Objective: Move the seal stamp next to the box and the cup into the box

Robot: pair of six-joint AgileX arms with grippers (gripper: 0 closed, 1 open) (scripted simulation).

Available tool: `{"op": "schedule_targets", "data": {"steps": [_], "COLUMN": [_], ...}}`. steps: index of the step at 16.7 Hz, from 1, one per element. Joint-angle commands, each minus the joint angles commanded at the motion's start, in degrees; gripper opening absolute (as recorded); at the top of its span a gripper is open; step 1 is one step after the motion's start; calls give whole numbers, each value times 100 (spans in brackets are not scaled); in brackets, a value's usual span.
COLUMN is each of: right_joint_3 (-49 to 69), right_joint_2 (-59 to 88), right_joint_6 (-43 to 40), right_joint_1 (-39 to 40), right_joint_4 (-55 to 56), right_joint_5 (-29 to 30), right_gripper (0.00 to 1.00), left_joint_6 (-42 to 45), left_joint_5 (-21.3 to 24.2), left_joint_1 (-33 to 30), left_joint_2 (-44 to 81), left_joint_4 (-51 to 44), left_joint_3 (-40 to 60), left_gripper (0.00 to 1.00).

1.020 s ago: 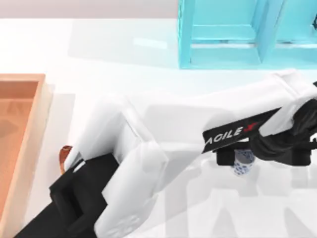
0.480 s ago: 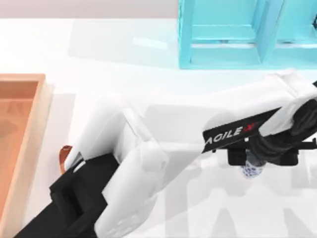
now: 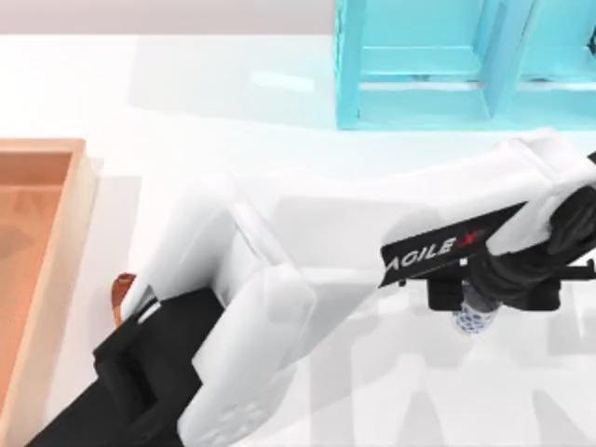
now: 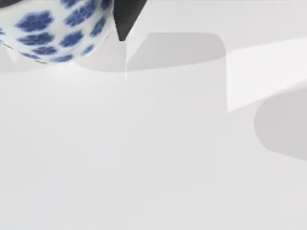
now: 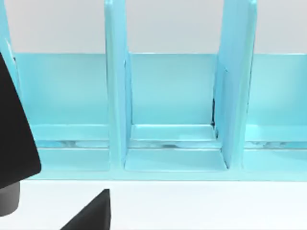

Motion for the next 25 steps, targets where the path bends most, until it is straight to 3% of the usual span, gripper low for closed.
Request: {"op": "schedule_targets", "data": {"steps": [5,14,20,25], "right_joint_3": [0,0,0,0], "right_joint_2": [0,0,0,0], "right_joint_6": [0,0,0,0], "right_joint_1": [0,0,0,0], "right_joint_4": [0,0,0,0], "right_joint_5": [0,0,0,0], "right_gripper": [100,100,100,100], "left_joint_6": [82,648,692,1593], "left_joint_5": [2,79,80,344], "left_joint_1": [42,627,642,1561], "left_joint_2": [-225,-2509,-2606,-3014], "left_joint_4": [-14,-188,-192,-161], "left_joint_3": [-212,-2150,-2242,-2639], "left_gripper": [0,0,0,0]}}
